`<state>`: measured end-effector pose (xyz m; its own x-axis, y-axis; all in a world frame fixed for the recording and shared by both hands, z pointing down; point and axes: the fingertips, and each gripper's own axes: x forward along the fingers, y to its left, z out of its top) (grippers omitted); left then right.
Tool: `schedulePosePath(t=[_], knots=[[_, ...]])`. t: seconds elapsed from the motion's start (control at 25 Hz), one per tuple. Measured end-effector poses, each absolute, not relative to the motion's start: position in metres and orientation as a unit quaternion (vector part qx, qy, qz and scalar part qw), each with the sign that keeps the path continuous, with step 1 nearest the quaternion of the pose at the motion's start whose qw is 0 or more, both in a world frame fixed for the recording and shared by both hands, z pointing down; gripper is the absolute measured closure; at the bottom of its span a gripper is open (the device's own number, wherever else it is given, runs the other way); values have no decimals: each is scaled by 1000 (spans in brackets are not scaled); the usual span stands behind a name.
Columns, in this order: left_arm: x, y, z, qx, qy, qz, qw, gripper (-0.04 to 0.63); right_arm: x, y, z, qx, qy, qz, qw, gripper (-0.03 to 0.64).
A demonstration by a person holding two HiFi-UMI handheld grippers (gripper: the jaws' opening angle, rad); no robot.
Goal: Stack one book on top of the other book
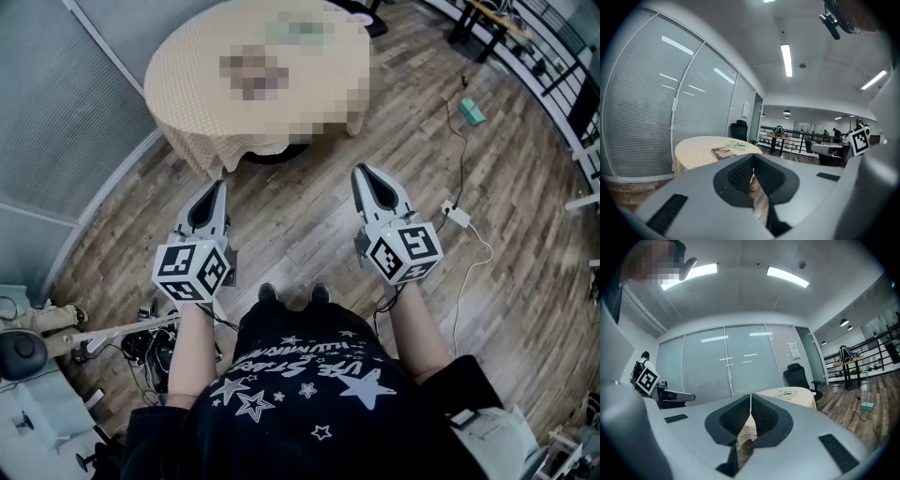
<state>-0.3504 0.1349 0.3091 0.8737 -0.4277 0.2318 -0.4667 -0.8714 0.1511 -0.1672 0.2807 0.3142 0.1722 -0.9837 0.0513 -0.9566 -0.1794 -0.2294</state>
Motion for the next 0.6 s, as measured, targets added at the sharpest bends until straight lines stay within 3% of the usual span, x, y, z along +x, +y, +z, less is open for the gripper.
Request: schedulePosePath(t=[0.6], knots=[[-327,163,308,962,-245,73,91,588,-150,306,310,-754,650,-74,64,589]])
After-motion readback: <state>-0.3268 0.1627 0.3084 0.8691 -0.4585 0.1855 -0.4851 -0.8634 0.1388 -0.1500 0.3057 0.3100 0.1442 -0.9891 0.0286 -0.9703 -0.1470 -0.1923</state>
